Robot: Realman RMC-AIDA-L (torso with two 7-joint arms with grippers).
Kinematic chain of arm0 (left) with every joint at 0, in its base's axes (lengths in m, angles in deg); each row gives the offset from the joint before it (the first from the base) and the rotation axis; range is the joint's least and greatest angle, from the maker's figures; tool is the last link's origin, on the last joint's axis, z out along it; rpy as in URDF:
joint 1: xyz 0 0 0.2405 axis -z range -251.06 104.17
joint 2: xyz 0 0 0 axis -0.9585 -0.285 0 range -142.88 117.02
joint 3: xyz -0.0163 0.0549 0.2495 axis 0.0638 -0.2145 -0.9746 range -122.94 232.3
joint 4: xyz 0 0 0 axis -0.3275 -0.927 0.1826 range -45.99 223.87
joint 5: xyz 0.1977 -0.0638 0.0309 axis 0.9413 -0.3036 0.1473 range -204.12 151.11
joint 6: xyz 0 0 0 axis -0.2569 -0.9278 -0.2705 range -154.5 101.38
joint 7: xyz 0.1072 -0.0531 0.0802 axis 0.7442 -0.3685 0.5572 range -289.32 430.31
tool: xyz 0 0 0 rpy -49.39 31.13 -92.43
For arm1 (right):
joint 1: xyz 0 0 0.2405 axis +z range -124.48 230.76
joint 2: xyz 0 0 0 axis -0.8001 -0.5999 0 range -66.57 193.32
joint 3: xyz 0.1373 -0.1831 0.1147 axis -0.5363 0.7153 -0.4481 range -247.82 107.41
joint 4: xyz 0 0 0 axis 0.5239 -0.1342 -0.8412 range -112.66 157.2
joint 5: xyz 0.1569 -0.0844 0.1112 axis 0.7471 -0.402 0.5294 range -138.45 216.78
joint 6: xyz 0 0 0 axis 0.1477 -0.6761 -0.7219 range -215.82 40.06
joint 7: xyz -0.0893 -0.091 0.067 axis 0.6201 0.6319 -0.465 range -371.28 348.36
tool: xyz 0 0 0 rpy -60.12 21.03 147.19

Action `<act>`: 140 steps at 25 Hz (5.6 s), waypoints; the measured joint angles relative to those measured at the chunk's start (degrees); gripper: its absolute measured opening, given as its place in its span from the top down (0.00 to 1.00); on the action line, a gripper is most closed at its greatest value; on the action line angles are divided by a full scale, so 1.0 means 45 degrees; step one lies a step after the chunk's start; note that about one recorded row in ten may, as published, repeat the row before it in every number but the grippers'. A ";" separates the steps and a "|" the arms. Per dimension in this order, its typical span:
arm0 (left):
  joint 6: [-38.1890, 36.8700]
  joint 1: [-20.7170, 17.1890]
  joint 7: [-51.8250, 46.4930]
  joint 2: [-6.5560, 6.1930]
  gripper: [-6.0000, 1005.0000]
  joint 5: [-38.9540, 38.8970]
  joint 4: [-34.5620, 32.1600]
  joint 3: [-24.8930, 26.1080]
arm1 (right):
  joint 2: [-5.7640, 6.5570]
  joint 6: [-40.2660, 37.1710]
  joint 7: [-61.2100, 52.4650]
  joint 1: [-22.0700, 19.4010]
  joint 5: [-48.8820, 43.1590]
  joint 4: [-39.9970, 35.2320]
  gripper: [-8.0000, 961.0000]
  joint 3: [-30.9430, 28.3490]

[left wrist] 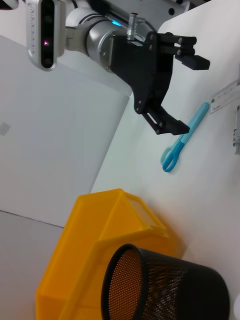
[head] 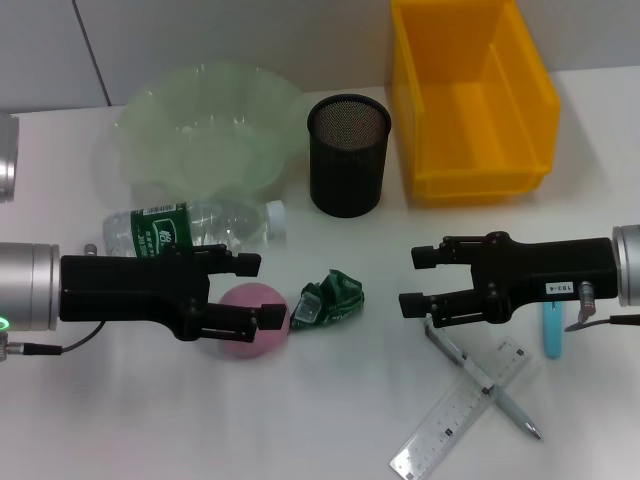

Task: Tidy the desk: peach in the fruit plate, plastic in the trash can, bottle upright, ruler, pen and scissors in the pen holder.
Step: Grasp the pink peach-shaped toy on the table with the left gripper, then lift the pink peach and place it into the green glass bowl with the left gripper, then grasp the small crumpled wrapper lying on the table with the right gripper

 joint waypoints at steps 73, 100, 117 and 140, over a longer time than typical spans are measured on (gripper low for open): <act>0.1798 0.0711 0.1336 0.1450 0.71 0.1968 -0.2429 0.4327 | -0.0045 0.0174 -0.0136 0.0102 -0.0037 0.0093 0.13 0.0018; 1.0272 0.2285 0.5403 0.1590 0.66 -0.3263 0.1837 0.2584 | -0.0125 0.0191 -0.0061 0.0170 -0.0037 0.0088 0.13 0.0019; 1.0297 0.2349 0.5592 0.1590 0.20 -0.3288 0.1840 0.2577 | -0.0124 0.0215 -0.0063 0.0274 -0.0037 0.0089 0.13 0.0019; 0.2437 0.0746 0.0985 0.0670 0.19 -0.2762 0.0090 0.2561 | -0.0180 0.0222 -0.0147 0.0257 -0.0037 -0.0004 0.13 -0.0006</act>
